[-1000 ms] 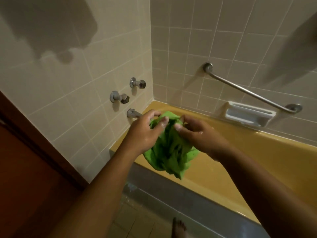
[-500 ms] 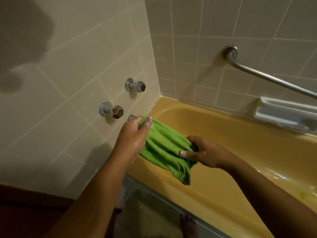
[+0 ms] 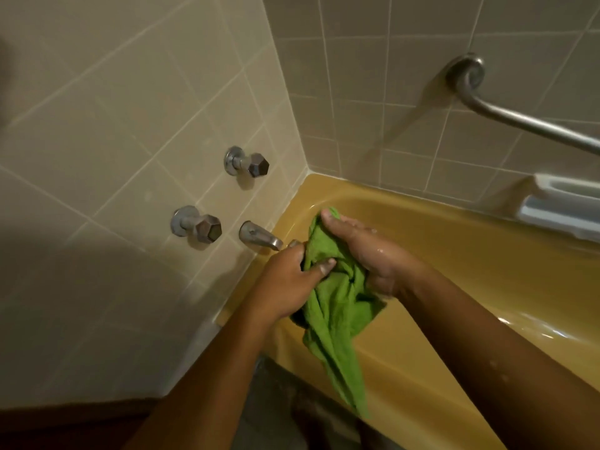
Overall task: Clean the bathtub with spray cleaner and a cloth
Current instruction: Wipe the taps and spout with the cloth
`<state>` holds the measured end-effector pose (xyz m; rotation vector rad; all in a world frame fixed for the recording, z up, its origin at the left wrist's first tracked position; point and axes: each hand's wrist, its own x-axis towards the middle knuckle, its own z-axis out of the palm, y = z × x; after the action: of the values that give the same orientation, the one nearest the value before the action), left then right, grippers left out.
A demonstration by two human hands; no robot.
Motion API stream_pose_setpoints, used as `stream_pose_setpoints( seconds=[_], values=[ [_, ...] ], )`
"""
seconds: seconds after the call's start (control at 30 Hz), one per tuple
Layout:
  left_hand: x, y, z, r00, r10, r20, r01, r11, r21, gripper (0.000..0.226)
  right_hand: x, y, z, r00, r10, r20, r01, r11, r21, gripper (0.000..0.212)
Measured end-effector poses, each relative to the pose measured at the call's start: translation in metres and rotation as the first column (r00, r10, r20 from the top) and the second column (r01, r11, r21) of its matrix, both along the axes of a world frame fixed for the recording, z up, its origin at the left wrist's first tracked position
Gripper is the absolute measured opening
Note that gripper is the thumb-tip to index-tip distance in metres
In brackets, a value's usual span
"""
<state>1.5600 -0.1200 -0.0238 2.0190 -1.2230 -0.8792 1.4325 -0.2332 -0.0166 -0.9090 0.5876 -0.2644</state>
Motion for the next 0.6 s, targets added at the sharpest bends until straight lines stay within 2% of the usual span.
stream_pose_setpoints(
  seconds=[0.07,0.17,0.23,0.3,0.4,0.43,0.5,0.53,0.6],
  values=[
    [0.001,-0.002,-0.001,0.999,0.046,0.023,-0.045,0.999,-0.024,0.005,-0.007,-0.009,-0.003,0.994,0.103,-0.023,-0.105,0.983,-0.153,0.033],
    [0.005,-0.002,0.003,0.989,0.15,-0.008,-0.15,0.988,-0.036,0.008,-0.027,-0.021,-0.012,0.957,0.245,-0.156,-0.289,0.859,-0.422,0.03],
    [0.012,-0.002,0.003,0.972,0.234,-0.04,-0.235,0.971,-0.04,0.011,-0.038,-0.027,-0.027,0.915,0.269,-0.302,-0.392,0.77,-0.503,0.02],
    [0.018,-0.003,0.002,0.972,0.235,-0.021,-0.235,0.972,-0.014,0.011,-0.045,-0.031,-0.045,0.9,0.226,-0.373,-0.411,0.728,-0.549,0.021],
    [0.03,-0.004,-0.001,0.979,0.12,0.162,-0.132,0.989,0.069,0.017,-0.045,-0.031,-0.054,0.954,0.078,-0.288,-0.239,0.779,-0.58,0.03],
    [0.034,-0.004,-0.004,0.971,0.06,0.23,-0.089,0.989,0.118,0.024,-0.043,-0.034,-0.052,0.973,0.038,-0.229,-0.161,0.82,-0.55,0.032],
    [0.042,-0.002,-0.008,0.957,-0.033,0.288,-0.033,0.975,0.221,0.046,-0.035,-0.04,-0.047,0.994,0.007,-0.107,-0.048,0.924,-0.38,0.031],
    [0.046,-0.001,-0.008,0.953,-0.058,0.299,-0.02,0.968,0.251,0.061,-0.031,-0.042,-0.044,0.996,-0.004,-0.087,-0.022,0.955,-0.295,0.032],
    [0.051,0.001,-0.007,0.96,-0.059,0.272,-0.011,0.968,0.249,0.077,-0.024,-0.045,-0.041,0.982,-0.018,-0.189,-0.037,0.958,-0.286,0.047]
  ],
)
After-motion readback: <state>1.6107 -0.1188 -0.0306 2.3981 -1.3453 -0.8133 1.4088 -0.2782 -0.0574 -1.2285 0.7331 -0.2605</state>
